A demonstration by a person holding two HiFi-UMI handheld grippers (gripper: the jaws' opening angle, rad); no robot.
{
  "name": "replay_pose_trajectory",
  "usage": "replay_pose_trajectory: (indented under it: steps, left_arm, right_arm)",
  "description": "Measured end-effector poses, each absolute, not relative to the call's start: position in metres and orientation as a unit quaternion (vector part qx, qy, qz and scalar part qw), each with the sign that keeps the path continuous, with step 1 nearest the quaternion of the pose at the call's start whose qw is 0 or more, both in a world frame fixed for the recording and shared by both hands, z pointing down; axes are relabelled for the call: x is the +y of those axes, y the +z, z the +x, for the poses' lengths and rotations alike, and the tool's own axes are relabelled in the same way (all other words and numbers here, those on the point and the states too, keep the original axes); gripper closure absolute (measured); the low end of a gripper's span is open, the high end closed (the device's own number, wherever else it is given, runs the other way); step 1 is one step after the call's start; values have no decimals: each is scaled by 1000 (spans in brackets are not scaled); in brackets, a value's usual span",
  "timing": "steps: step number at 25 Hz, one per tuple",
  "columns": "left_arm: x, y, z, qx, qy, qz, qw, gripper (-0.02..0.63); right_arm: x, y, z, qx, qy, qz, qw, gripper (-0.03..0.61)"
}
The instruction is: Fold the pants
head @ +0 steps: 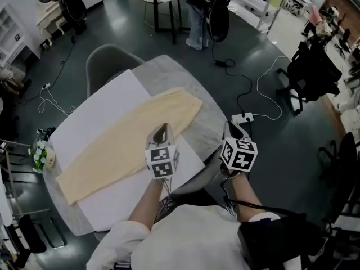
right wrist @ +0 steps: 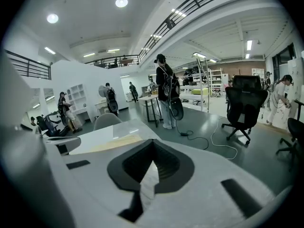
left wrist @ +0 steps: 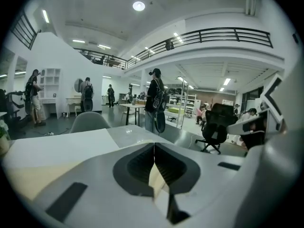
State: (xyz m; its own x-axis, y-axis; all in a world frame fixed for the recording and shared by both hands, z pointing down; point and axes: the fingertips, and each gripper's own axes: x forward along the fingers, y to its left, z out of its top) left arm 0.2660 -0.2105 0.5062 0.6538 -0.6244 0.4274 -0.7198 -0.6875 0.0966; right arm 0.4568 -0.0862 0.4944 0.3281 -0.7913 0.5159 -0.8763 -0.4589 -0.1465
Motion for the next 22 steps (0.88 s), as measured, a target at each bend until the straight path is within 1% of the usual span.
replay_pose_trajectory:
  steps: [6, 17, 22]
  left_arm:
    - [-225, 536, 303, -371, 213, 893, 136, 604]
    - [-249, 587, 347, -353, 260, 888, 139, 604]
    - [-250, 597, 381, -305, 276, 892, 185, 603]
  right_arm:
    - [-105, 526, 494, -517, 287, 801, 92, 586]
    - [-128, 573, 523, -519, 324, 785, 101, 585]
    - [-143, 583, 537, -519, 330, 783, 97, 586]
